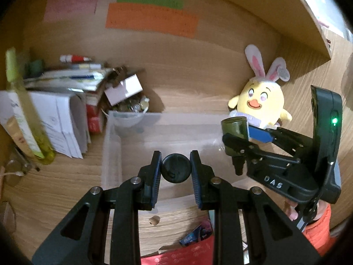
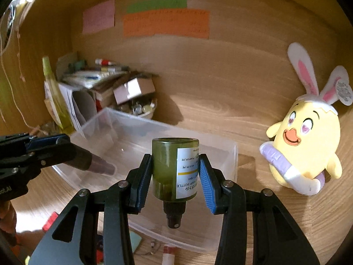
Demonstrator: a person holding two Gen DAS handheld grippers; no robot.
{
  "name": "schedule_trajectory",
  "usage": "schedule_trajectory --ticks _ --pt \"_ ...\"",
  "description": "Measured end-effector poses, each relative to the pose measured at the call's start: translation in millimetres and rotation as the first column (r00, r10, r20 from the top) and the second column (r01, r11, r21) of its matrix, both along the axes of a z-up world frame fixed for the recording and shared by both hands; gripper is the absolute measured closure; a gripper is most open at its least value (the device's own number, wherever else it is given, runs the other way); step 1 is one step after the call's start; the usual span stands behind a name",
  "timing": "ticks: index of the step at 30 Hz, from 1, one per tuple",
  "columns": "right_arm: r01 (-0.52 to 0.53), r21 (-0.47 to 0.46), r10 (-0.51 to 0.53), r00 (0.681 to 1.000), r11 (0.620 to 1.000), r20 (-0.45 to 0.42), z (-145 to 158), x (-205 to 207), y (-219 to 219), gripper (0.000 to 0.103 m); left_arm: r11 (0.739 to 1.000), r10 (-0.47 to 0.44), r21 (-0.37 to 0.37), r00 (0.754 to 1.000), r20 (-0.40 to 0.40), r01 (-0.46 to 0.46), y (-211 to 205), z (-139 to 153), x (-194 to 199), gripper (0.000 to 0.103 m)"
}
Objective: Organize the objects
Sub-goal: 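Carry the green bottle and black tube into the clear box and release both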
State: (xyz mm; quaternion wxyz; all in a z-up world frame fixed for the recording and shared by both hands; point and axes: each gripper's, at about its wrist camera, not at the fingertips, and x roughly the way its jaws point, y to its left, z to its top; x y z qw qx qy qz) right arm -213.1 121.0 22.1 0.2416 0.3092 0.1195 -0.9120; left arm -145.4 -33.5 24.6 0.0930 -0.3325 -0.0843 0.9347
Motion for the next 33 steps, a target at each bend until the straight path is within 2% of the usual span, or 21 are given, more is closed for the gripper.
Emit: schedule_trajectory --ticks 8,19,24,31,33 --pt "-0.006 0.052 0.004 0.999 0.999 0.041 -19.5 -9.1 -8.2 0.064 1.000 -0.003 0.019 0.998 0.062 0.002 -6.3 -17.4 -16.9 0.078" --pt "-0.058 0.057 0.052 0.993 0.997 0.102 -34.3 -12.3 -22.3 0.064 0.996 0.056 -0.071 0.996 0.070 -0.051 -14.5 -27.6 -22.7 0.076" --pt "-0.075 0.055 0.069 0.991 0.996 0.114 -35.4 -11.1 -26.0 0.065 0.994 0.070 -0.092 0.996 0.056 -0.065 -15.2 -25.4 -20.5 0.060" --pt "-0.081 0.039 0.076 0.989 0.996 0.125 -31.2 -8.6 -23.5 0.064 0.986 0.087 -0.143 0.996 0.021 -0.083 -11.0 -15.9 -14.4 0.048" --pt "-0.077 0.029 0.073 0.990 0.997 0.119 -26.6 -6.8 -20.7 0.060 0.985 0.091 -0.150 0.996 0.005 -0.090 -10.9 -10.7 -10.9 0.042"
